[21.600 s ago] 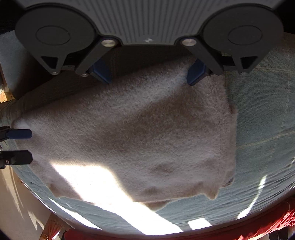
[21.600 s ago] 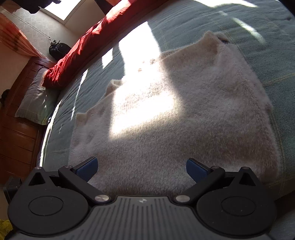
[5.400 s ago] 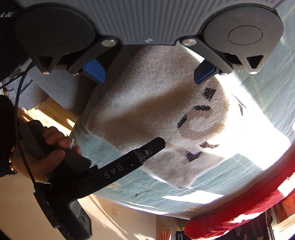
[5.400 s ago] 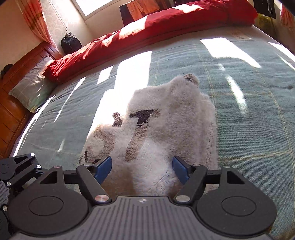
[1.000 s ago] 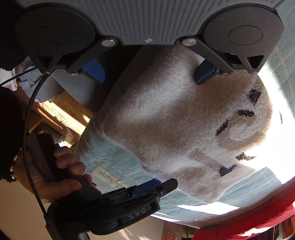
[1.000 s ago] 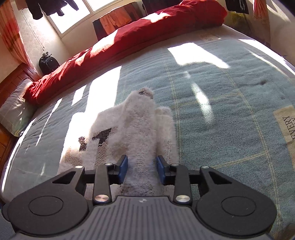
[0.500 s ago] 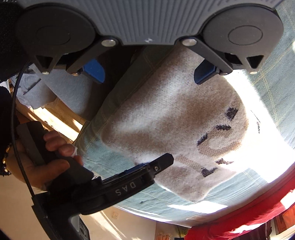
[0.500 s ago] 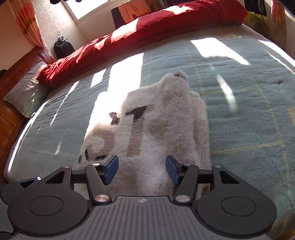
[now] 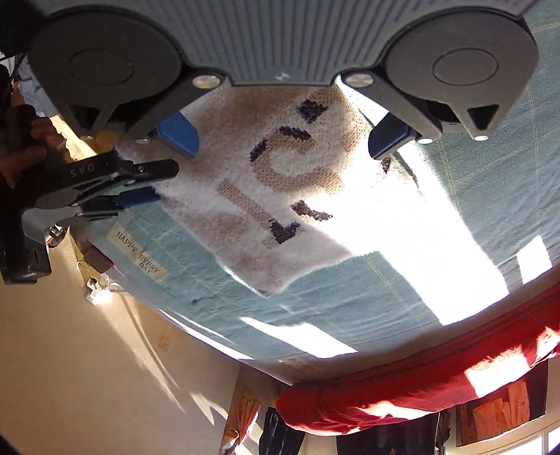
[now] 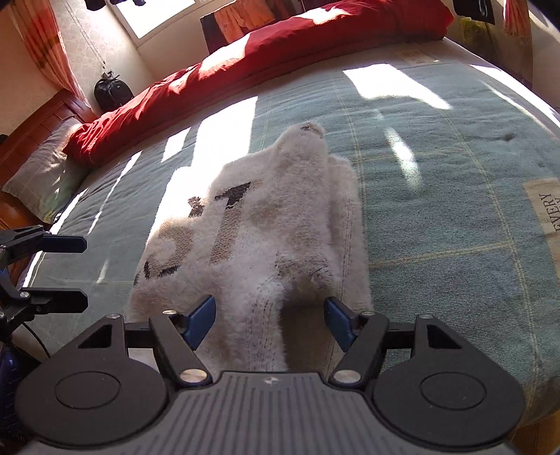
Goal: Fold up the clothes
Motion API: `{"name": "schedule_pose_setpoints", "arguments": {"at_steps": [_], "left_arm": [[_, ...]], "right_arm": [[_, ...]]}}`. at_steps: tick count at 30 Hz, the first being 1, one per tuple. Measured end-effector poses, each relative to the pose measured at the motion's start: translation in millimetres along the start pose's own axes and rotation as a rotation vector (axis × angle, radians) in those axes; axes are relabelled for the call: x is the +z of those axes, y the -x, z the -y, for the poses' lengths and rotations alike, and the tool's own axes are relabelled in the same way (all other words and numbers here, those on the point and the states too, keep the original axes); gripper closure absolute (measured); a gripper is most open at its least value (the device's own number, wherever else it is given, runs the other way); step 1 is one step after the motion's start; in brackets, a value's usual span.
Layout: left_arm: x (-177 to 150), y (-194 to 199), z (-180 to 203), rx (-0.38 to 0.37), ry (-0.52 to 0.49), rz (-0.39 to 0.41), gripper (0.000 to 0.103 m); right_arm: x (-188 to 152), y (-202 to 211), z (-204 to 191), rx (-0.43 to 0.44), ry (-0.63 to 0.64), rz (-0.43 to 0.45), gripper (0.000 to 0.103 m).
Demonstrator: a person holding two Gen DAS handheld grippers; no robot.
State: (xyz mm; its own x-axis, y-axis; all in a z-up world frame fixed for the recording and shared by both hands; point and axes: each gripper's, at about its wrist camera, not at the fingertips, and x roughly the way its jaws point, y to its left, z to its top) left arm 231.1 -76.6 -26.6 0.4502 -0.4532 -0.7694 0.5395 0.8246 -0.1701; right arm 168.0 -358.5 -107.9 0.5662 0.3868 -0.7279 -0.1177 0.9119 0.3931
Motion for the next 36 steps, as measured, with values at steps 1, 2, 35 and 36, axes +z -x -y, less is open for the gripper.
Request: {"name": "schedule_pose_setpoints", "arguments": {"at_steps": [1, 2, 35, 36], "left_arm": [[12.7, -6.0, -2.3, -0.024, 0.023, 0.017, 0.001], [23.9, -13.9, -2.6, -0.049, 0.037, 0.029, 0.001], [54.8, -54.6, 13.6, -0.010, -0.018, -0.016, 0.001], [47.5, -46.4, 11.8, 0.002, -0.022, -0.014, 0.001]], "right_arm": [[0.9, 0.2, -0.1, 0.003, 0.005, -0.001, 0.030], [0.7, 0.7, -0.4, 0.023, 0.012, -0.003, 0.030], [-25.2, 12.3, -6.7, 0.031, 0.006, 0.017, 0.022], [-24.1, 16.0, -8.0, 0.026, 0.006, 0.026, 0.021]]}}
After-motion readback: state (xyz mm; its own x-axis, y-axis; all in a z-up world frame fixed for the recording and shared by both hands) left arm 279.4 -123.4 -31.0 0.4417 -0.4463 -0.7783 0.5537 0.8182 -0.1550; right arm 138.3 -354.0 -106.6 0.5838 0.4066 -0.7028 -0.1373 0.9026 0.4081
